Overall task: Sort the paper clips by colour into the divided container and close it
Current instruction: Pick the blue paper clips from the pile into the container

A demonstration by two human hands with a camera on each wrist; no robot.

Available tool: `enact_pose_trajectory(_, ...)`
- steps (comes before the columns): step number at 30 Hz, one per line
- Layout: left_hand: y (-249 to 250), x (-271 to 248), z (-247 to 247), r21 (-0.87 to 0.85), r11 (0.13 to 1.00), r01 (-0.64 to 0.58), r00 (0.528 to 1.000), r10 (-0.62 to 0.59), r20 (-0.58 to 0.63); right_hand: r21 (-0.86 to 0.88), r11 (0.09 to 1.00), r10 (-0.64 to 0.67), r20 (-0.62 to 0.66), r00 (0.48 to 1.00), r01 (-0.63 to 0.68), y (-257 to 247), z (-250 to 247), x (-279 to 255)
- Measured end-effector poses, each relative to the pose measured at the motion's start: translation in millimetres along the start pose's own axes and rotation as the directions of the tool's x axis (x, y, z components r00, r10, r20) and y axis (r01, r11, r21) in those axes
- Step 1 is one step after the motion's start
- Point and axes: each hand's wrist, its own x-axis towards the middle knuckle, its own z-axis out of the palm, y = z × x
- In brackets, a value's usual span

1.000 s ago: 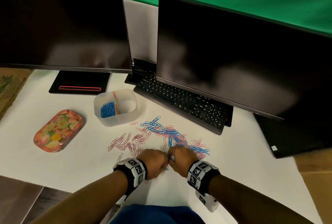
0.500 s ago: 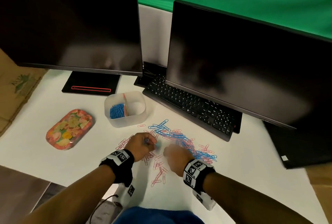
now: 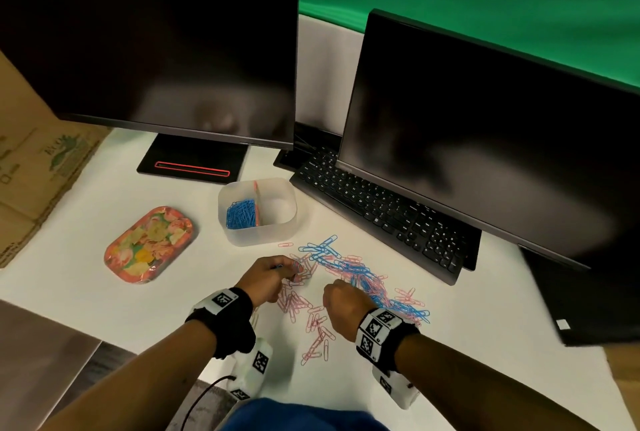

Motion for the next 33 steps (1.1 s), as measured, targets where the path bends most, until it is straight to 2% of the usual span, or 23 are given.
enact_pose_trajectory(2,1,-2,-5,-0.018,1.0,-0.01,1.0,0.01,-0.001,0.246,0.968,0.062,-0.077,0.995,-0.041,3,-8,0)
enact_pose_trajectory(4,5,-4,-9,-0.083,0.997,-0.008,1.0,0.008,0.002,0.536,0.842,0.147,-0.13,0.981,-0.055,5,-22,0)
enact_pose_trajectory(6,9,-4,-14,-0.204,0.979,0.015,1.0,-0.016,-0.005,0.798,0.6,0.188,-0.079,0.979,-0.051,4,-40,1)
enact_pose_trajectory(7,12,-4,-17,-0.265,0.964,0.026,1.0,-0.029,-0.007,0.899,0.432,0.192,-0.019,0.981,-0.068,2,-49,2)
enact_pose_trajectory(9,18,-2,-22,-0.374,0.927,0.04,0.999,-0.046,-0.006,0.986,0.132,0.174,0.082,0.981,-0.106,-5,-65,5)
enact_pose_trajectory(11,29,-3,-30,-0.433,0.901,0.033,0.999,-0.045,-0.017,0.99,-0.046,0.137,0.142,0.98,-0.137,-16,-78,12)
enact_pose_trajectory(12,35,-4,-35,-0.442,0.897,0.02,0.999,-0.038,-0.032,0.984,-0.087,0.117,0.164,0.979,-0.154,-24,-84,17)
enact_pose_trajectory(13,42,-5,-40,-0.441,0.897,-0.001,0.998,-0.025,-0.053,0.979,-0.112,0.099,0.183,0.978,-0.172,-33,-88,22)
enact_pose_trajectory(15,58,-5,-53,-0.41,0.91,-0.063,0.993,0.014,-0.121,0.975,-0.096,0.092,0.211,0.973,-0.202,-54,-99,36)
enact_pose_trajectory(18,82,-1,-72,-0.323,0.94,-0.113,0.972,0.037,-0.231,0.982,0.022,0.138,0.18,0.974,-0.185,-87,-117,62)
enact_pose_trajectory(23,105,17,-94,-0.342,0.938,-0.052,0.955,-0.053,-0.29,0.956,0.161,0.09,0.232,0.968,-0.244,-134,-145,102)
enact_pose_trajectory(26,110,28,-99,-0.279,0.96,-0.017,0.944,-0.076,-0.32,0.956,0.232,0.161,0.146,0.976,-0.181,-137,-146,124)
enact_pose_trajectory(31,112,32,-99,-0.177,0.984,0.0,0.944,-0.058,-0.325,0.961,0.206,0.187,0.145,0.972,-0.183,-142,-144,122)
enact_pose_trajectory(33,111,34,-96,0.002,1.0,-0.01,0.947,0.01,-0.322,0.974,0.158,0.161,0.136,0.978,-0.162,-134,-148,114)
